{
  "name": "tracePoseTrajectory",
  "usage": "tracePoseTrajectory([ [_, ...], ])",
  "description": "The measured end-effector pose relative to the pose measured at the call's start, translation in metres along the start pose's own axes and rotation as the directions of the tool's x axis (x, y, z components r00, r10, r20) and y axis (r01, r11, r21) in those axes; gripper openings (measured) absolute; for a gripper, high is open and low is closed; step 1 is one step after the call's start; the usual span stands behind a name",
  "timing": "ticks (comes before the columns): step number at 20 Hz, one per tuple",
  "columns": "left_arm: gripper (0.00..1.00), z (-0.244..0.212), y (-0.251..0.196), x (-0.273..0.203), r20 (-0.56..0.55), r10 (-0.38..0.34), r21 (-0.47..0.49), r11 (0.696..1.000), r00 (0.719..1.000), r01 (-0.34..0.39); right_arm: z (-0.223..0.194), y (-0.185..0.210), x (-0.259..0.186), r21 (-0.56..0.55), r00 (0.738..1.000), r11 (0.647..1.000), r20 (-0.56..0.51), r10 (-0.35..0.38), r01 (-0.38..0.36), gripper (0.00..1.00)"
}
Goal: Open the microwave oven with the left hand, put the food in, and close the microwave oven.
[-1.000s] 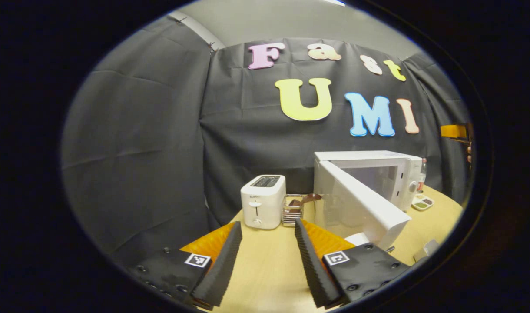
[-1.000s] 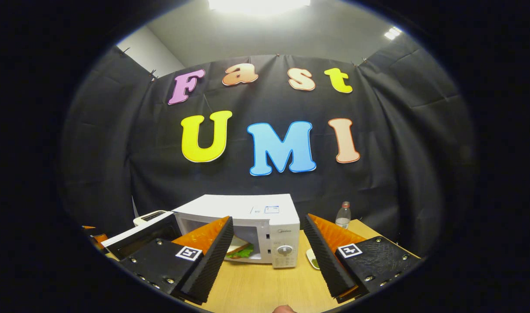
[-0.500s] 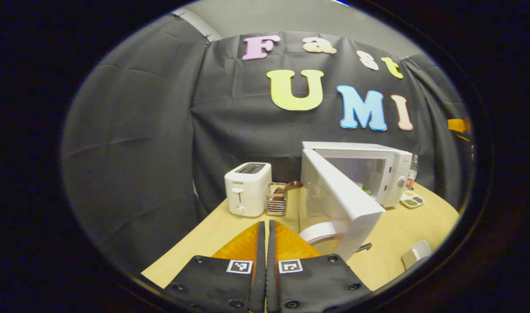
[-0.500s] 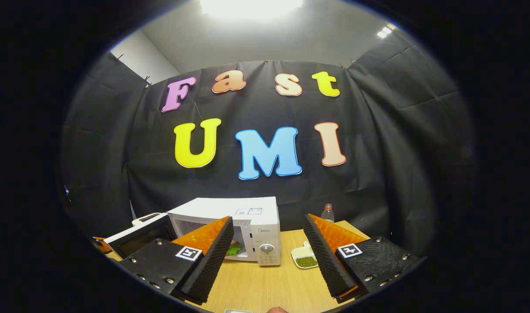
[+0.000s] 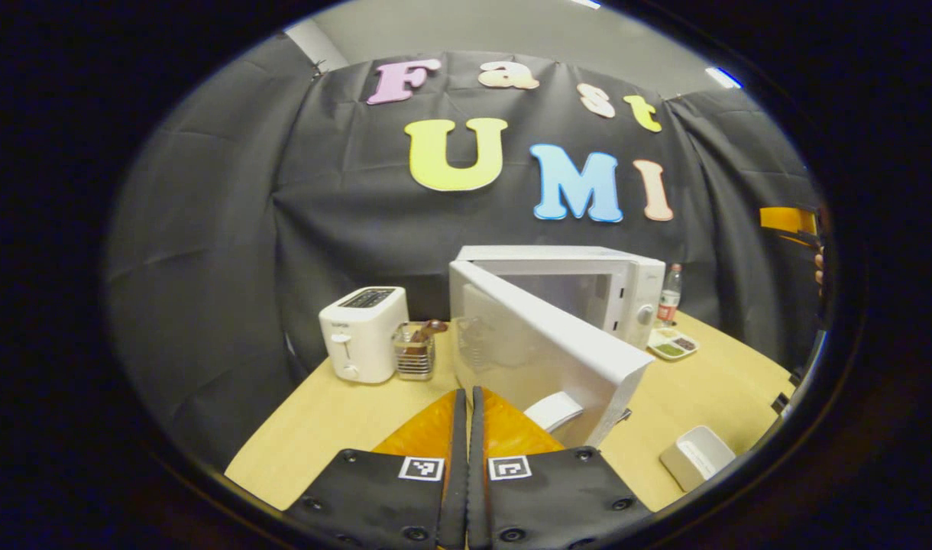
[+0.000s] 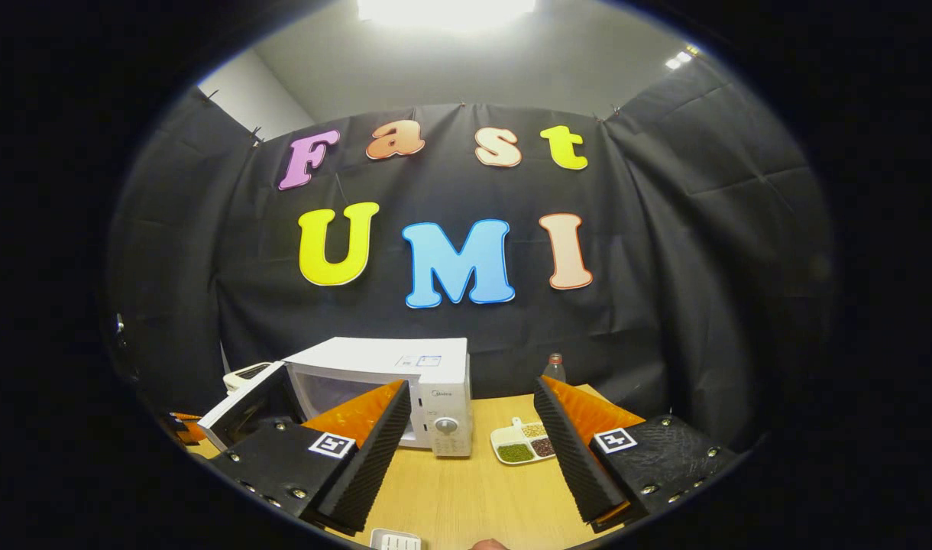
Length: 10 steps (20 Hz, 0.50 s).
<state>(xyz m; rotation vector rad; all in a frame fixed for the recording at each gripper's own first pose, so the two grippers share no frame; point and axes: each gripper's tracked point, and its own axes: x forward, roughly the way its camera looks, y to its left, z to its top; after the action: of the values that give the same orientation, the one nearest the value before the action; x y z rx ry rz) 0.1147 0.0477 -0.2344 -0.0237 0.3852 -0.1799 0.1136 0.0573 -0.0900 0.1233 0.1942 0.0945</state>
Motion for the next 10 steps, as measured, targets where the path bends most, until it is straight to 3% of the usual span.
tracePoseTrajectory([
  [6, 0.08, 0.026, -0.065, 0.025, 0.030, -0.162, 0.032, 0.986, 0.986, 0.162, -0.001, -0.030, -0.016, -0.010, 0.997, 0.997, -0.013, -0.075, 0.075, 0.98],
  [10, 0.07, 0.037, -0.094, 0.047, 0.037, -0.231, 0.056, 0.972, 0.972, 0.229, -0.003, -0.055, -0.025, -0.007, 0.990, 0.990, -0.016, -0.141, 0.141, 0.98],
])
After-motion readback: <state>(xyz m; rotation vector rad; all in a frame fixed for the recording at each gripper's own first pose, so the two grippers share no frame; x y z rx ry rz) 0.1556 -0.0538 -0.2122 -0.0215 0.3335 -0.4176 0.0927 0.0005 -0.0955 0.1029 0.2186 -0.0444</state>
